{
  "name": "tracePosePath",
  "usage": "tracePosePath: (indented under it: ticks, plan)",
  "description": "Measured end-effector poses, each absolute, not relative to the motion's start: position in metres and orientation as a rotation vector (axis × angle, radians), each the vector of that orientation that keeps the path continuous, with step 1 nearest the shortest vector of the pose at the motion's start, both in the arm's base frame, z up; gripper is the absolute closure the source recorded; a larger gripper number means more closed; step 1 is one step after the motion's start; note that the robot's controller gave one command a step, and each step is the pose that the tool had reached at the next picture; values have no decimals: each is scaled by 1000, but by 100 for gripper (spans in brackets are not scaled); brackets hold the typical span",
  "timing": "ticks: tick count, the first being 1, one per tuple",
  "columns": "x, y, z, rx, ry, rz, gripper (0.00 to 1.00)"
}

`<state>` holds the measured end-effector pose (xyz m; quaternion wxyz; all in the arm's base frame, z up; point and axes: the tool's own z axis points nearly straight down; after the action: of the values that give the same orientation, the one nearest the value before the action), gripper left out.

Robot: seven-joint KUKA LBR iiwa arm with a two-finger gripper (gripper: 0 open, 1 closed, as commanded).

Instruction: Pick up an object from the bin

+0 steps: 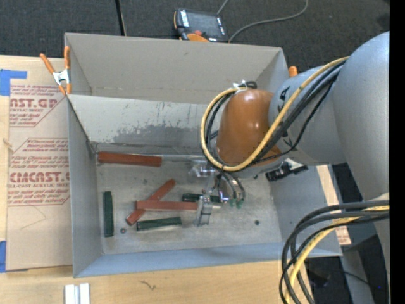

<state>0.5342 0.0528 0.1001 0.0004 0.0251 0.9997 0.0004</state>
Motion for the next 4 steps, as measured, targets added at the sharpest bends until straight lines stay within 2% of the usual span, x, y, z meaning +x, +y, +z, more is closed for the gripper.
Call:
tracePosePath:
  ticks: [1, 2, 3, 4]
  plan:
    - [523, 45, 99, 213, 3135, 2, 0]
    - [508, 51, 68, 363, 3123, 2, 0]
    - [508, 51, 68, 362, 3121, 2, 0]
    - [508, 51, 68, 362, 3121, 2, 100]
